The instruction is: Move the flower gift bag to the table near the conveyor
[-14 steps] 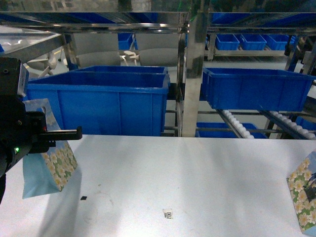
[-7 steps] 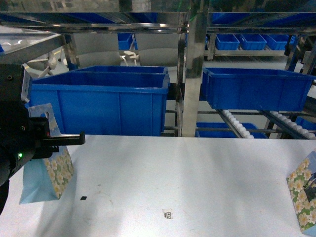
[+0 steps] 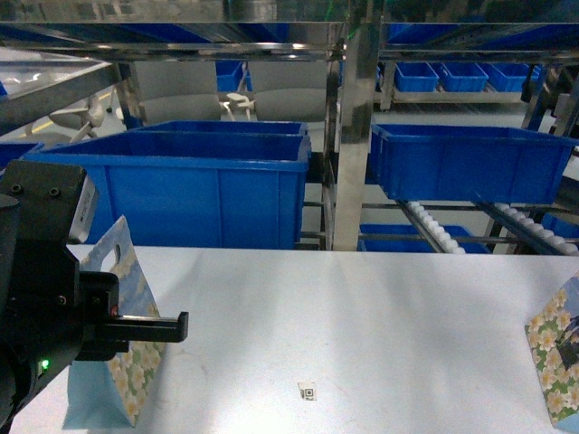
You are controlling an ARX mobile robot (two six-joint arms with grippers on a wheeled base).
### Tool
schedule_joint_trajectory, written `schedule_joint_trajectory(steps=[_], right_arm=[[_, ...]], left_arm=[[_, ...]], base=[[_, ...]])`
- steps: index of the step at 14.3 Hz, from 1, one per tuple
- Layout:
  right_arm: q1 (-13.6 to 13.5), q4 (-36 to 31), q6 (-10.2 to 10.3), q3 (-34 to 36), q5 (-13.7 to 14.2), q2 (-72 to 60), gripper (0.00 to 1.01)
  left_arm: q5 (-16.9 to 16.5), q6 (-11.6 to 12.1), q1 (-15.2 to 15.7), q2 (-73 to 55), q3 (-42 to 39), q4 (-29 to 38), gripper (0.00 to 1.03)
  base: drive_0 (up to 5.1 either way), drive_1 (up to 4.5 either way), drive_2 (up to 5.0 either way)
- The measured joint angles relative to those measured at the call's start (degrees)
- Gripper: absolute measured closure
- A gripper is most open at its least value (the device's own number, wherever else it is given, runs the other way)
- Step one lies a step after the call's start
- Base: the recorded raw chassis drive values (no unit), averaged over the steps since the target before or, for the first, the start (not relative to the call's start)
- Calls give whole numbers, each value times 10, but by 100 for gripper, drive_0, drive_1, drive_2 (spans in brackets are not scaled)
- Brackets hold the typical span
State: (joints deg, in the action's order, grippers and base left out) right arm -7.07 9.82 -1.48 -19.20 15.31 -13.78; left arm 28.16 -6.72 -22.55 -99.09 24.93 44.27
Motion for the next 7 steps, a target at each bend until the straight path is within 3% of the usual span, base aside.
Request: schedule_joint_trajectory(steps=[5, 6, 7], right_arm=[[0, 0, 0, 0, 0, 0, 3], [0, 0, 0, 0, 0, 0, 3], [0, 0, 0, 0, 0, 0, 3]], left_arm=[[7, -6, -20, 36, -8, -27, 79], [17, -6, -34, 57, -8, -41, 67], [23, -8, -50, 87, -9, -66, 41]], base=[[0, 0, 0], [0, 0, 0], [0, 0, 0]])
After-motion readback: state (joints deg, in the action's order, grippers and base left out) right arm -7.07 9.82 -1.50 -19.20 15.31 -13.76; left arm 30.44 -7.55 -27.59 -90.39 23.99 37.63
